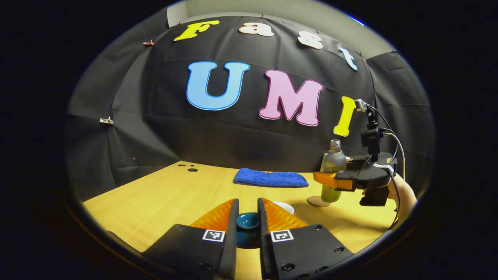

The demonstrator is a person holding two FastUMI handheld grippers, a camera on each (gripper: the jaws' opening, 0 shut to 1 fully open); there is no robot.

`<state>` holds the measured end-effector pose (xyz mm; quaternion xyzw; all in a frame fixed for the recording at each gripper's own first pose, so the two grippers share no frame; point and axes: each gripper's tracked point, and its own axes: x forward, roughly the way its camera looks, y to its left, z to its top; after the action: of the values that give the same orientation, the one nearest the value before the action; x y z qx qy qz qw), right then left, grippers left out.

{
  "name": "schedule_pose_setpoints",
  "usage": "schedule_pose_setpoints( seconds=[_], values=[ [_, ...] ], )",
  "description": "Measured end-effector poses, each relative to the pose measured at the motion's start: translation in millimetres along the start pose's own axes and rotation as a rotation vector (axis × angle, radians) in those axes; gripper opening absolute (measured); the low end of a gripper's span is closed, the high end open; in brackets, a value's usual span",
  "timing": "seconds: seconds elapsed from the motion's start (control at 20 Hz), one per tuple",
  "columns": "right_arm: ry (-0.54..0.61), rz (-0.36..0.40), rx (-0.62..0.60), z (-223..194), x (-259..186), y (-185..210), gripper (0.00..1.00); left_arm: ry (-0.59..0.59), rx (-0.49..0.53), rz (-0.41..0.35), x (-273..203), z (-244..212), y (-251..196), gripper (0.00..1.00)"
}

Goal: Open the teacup lid with one hand, grasp the water bottle and pour water into the teacup with the other hand; after pouring, place the water bottle on the coaster and then close the teacup lid.

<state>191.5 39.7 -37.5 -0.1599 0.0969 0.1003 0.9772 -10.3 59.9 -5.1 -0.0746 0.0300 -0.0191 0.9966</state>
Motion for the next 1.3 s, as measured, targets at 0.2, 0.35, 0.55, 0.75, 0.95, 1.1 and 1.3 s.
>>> schedule_pose_setpoints(
  seconds=[0.2,0.35,0.55,0.75,0.95,1.1,1.3],
  values=[
    [-0.044,-0.025,0.140,5,6,-33,0.81,-0.005,-0.006,0.012,-1,1,0,0.31],
    [-0.070,-0.042,0.140,-4,17,-50,0.81,-0.004,-0.020,0.022,-1,-1,1,0.29],
    [-0.054,-0.006,0.210,-18,33,-48,0.81,-0.016,-0.015,0.023,-3,0,1,0.31],
    [-0.060,-0.028,0.180,-27,43,-55,0.82,-0.014,-0.008,0.027,-2,-3,1,0.31],
    [-0.033,-0.057,0.164,-45,46,-62,0.82,-0.007,-0.019,0.030,-2,-5,2,0.29],
    [-0.014,-0.067,0.183,-60,46,-66,0.83,0.006,-0.014,0.041,0,-8,4,0.29],
    [-0.033,-0.051,0.248,-59,47,-65,0.84,0.013,-0.024,0.040,-1,-12,4,0.29]
  ],
)
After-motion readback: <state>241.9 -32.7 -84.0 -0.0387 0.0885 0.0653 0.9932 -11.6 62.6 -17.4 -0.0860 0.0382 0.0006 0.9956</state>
